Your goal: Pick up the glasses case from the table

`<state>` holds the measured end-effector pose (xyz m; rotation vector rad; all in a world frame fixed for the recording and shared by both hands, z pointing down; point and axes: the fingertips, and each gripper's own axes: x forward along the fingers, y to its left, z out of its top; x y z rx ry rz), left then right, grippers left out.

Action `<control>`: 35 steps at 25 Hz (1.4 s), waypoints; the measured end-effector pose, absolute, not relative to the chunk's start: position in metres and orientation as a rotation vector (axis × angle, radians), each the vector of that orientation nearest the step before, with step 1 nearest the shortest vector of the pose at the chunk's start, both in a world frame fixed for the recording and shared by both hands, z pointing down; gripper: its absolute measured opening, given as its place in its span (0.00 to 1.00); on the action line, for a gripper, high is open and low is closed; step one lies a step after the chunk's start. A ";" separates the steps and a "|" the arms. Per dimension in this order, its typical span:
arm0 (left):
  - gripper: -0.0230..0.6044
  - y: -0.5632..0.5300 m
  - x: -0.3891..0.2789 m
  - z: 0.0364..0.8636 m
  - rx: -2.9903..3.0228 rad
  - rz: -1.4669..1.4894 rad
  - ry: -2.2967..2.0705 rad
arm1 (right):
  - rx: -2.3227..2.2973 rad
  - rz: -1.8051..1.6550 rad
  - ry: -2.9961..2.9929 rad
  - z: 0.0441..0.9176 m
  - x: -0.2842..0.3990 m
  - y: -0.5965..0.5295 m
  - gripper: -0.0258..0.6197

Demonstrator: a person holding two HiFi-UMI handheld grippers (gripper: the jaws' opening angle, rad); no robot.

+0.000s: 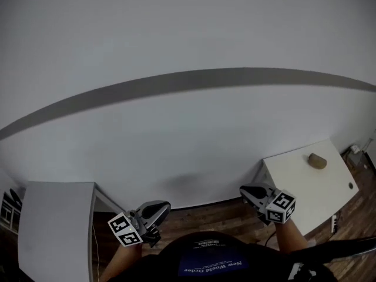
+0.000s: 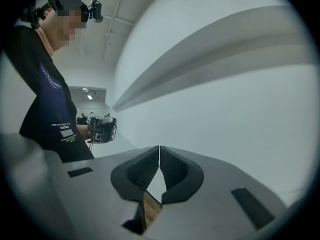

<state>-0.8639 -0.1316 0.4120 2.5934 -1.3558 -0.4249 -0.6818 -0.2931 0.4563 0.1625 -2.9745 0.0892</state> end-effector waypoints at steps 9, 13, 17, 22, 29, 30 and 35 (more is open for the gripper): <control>0.04 -0.201 -0.924 0.431 2.644 -0.386 -1.012 | 0.547 0.231 -2.934 0.467 -0.699 -0.315 0.04; 0.04 -0.233 -0.901 0.435 2.673 -0.376 -0.893 | 0.666 0.269 -2.906 0.477 -0.668 -0.325 0.04; 0.04 -0.267 -0.866 0.438 2.683 -0.337 -0.813 | 0.749 0.290 -2.912 0.484 -0.632 -0.349 0.04; 0.04 -0.325 -0.805 0.430 2.739 -0.284 -0.790 | 0.785 0.267 -2.953 0.486 -0.576 -0.403 0.04; 0.04 -0.419 -0.687 0.417 2.790 -0.254 -0.767 | 0.820 0.177 -2.973 0.476 -0.464 -0.497 0.04; 0.04 -0.430 -0.668 0.416 2.791 -0.249 -0.749 | 0.827 0.181 -2.976 0.476 -0.447 -0.504 0.04; 0.04 -0.471 -0.582 0.414 2.799 -0.202 -0.618 | 0.926 0.189 -2.957 0.479 -0.367 -0.526 0.04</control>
